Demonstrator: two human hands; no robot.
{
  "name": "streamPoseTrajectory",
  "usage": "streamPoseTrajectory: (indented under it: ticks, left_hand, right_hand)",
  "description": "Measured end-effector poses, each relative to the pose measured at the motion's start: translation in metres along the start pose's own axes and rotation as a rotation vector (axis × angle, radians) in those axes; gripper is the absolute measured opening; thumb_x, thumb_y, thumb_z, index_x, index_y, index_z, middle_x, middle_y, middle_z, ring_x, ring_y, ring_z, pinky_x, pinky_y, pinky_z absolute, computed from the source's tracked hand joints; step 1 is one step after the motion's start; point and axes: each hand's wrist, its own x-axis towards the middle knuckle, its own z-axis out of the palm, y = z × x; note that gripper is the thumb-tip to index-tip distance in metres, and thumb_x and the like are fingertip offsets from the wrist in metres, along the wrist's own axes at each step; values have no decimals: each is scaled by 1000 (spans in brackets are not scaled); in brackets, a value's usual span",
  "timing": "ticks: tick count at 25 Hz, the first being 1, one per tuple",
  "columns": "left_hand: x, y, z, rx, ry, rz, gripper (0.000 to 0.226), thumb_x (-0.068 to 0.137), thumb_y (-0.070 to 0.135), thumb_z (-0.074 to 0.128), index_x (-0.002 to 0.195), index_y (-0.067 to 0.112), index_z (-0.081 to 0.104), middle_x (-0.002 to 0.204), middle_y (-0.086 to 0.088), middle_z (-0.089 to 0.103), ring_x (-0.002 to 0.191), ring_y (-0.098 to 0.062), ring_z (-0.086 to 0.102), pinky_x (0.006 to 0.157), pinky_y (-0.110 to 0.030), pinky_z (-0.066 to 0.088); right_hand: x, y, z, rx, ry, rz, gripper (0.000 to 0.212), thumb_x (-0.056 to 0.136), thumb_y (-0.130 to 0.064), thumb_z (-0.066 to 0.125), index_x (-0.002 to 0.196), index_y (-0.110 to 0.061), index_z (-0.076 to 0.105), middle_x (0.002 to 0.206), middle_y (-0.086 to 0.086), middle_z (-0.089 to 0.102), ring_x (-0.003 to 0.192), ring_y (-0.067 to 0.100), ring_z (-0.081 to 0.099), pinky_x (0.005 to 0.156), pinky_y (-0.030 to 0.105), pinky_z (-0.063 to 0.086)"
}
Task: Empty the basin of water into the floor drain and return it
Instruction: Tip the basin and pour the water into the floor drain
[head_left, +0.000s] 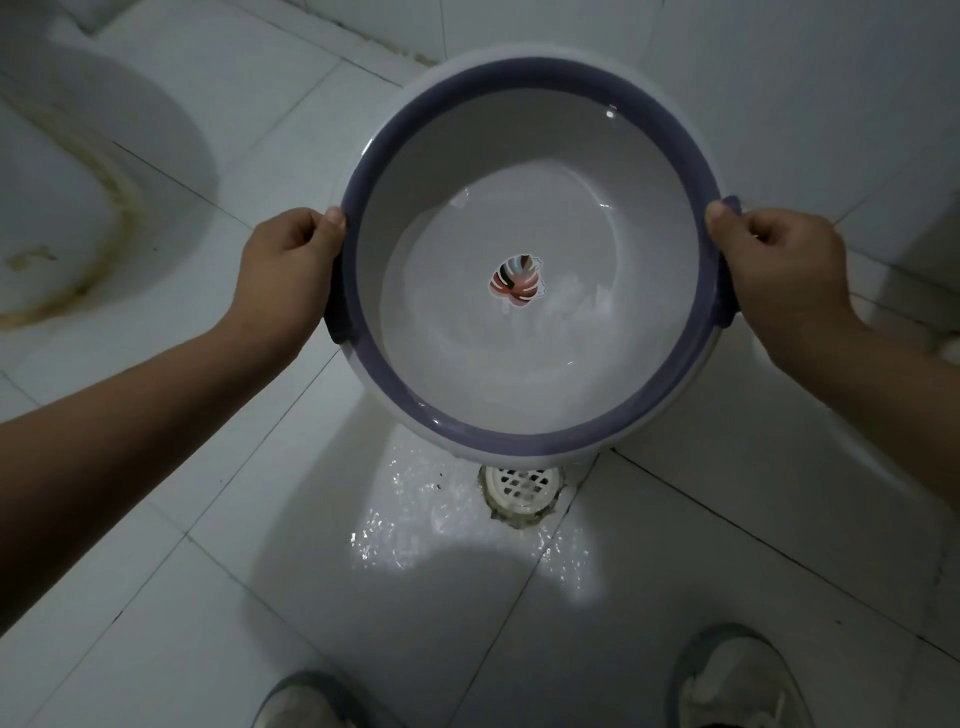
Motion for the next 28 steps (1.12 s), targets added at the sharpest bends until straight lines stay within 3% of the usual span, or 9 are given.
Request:
streamPoseTrajectory:
  ticks: [10,13,18,22,28]
  left_hand:
    - [-4,-1,1,20,-23,1,41,103,39,35,97,9,63,93,-15,64,89,-34,62,80,-48,55]
    - [-6,-2,2,25,-31,7,42,104,39,34,98,7,62,95,-17,63,90,-35,62,81,-49,55]
    - [-6,-5,3,34,-37,15,40,104,40,34,95,11,60,83,-4,58,78,-21,57,75,-40,53]
    - [-7,-8,5,27,-32,15,40,103,40,34,96,11,61,88,-8,60,82,-24,58,74,-41,53]
    - [-7,-10,5,24,-14,32,43,104,39,33,100,6,60,93,-15,61,84,-27,58,68,-31,49]
  right_hand:
    - [-6,-1,-1,-10,-17,7,53,97,-43,54,53,-17,38,39,-10,43,38,6,38,51,29,36]
    - [-7,-2,-3,1,-27,13,52,96,-45,54,54,-16,40,40,-8,44,39,8,39,54,37,43]
    - [-10,-2,-5,0,-31,2,51,96,-45,53,55,-18,39,44,-4,44,41,8,37,55,46,49]
    - [-9,-1,-4,-27,-34,-4,50,96,-46,53,55,-19,41,43,-13,48,40,6,43,57,44,51]
    - [-9,-2,-4,-32,-27,19,53,93,-51,52,58,-13,45,45,-6,47,49,18,44,57,53,53]
